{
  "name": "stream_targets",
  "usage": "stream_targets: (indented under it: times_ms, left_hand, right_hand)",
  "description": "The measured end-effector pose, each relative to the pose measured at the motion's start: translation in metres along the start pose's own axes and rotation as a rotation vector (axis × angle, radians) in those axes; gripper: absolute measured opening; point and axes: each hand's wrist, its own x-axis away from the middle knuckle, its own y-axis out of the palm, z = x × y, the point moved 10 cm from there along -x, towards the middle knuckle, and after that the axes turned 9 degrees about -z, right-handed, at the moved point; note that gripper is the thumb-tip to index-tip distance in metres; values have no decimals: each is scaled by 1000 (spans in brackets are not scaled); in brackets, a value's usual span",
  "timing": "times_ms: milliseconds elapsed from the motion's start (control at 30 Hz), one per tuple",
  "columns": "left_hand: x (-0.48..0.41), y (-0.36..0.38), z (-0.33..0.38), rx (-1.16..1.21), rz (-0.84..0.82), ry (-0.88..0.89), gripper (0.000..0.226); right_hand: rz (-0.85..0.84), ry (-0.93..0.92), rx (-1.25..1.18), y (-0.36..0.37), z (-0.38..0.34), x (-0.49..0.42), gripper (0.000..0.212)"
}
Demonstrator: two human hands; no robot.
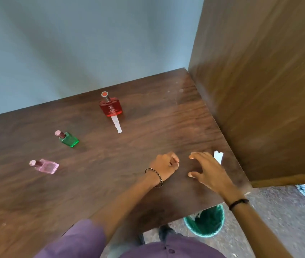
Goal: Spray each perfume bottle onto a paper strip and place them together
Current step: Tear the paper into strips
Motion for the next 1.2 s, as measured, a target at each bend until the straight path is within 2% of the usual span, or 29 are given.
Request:
stream_targets:
  times_ms: [100,200,433,600,700,800,900,1000,1100,1200]
  left_hand:
    - [-2,11,21,-116,-41,36,15]
    - [-3,19,36,-162,-66,69,16]
    - [-7,26,48,-214,-56,88,15]
    - [-8,29,44,-221,-79,86,14]
    - [-7,32,41,-209,-84,79,13]
    - [-6,33,40,-169,-85,71,12]
    - [-5,36,38,11,-102,35,13]
    - [-3,36,33,389,-82,-67,22]
    - [0,37,34,716,-111,-158,40]
    - [6,29,31,936,-88,-206,29]
  right_hand:
    - [-167,44,70,9,30,15,94]
    - [-210,73,44,15,53,24,99]
    - [-120,45,-51,11,69,23,80]
    - [-59,41,-170,4,73,24,52]
    - [46,35,-159,-10,71,27,34]
    - [264,-46,-142,-37,58,36,26]
    - [513,-131,-150,-64,40,55,24]
    - [640,-199,-195,-73,20,68,19]
    - [656,-262,-293,-69,1,73,21]
    - [589,-326,-350,-55,-16,70,31]
